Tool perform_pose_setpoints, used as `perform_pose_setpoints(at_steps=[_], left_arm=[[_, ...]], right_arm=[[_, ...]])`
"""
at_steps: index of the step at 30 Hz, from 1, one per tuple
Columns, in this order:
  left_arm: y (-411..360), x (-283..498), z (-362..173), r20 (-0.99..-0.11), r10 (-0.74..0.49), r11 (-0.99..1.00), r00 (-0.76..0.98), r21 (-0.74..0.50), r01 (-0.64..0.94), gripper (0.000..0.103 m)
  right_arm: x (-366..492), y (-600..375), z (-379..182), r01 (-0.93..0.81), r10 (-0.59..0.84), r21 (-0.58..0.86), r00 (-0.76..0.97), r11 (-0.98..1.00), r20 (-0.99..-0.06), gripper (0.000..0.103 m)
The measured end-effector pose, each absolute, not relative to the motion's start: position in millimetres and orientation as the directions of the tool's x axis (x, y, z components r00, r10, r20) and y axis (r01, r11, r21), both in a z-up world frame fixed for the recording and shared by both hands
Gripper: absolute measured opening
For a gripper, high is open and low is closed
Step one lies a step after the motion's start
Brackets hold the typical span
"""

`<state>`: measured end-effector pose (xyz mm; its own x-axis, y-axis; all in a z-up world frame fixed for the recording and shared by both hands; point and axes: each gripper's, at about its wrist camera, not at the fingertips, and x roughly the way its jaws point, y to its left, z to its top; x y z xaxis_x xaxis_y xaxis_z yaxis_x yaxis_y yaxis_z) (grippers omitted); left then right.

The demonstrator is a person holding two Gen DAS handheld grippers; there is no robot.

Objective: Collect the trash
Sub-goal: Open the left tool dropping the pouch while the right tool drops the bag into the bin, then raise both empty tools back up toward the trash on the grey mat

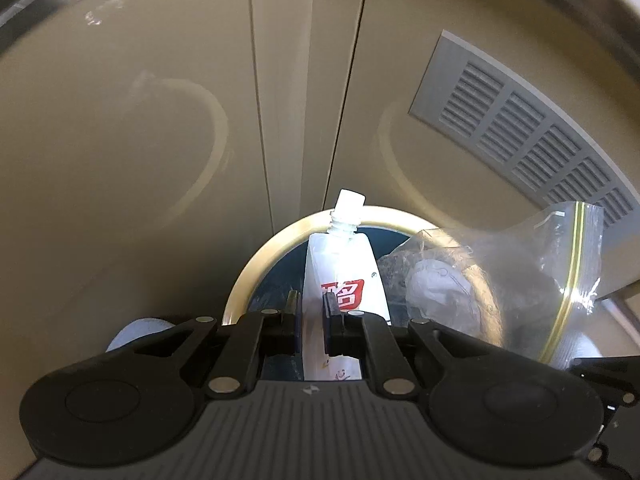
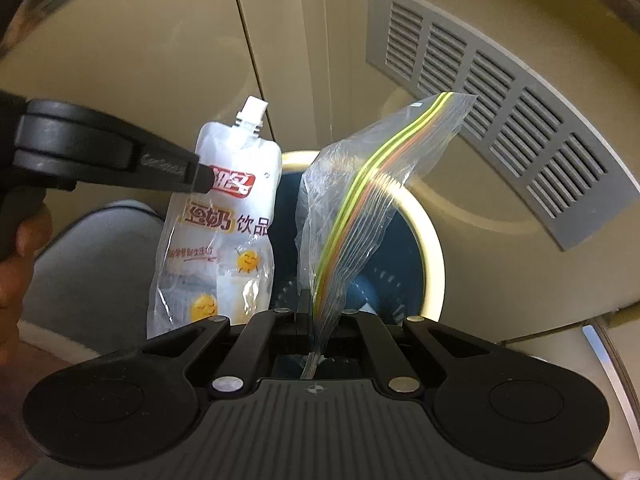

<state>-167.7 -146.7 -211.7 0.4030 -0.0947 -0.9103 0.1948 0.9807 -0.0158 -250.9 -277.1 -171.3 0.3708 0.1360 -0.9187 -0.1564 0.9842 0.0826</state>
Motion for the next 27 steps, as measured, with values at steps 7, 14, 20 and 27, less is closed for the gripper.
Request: perform_pose_setpoints(at_steps=[7,14,20,27], left_arm=[[-160,-154,-240,-0.938,-0.054,0.979,0.342,0.018,0.202,0.012],[-151,-156,-229,-0.931,-0.079,0.983,0.357,-0.013,0.182,0.102],[-134,-175,-192,-0.918,-0.134,0.977,0.374,-0.061,0.202,0.103],[-106,-236,-119,-0.848,-0.154,0.983,0.508,-0.078,0.168,0.103]], right_arm=[[-239,-267,-187,-0.17,0.093,0.038,0.333,0.985,-0.938,0.004],[-240,-267,-185,-0.132,0.062,0.016,0.351,0.991,-0.934,0.08],[-261,-274,-145,-0.112,0.073,0.026,0.438,0.993,-0.896,0.085],[-309,-295,-73,-0.086,0.138,0.108,0.595,0.99,-0.792,0.097]])
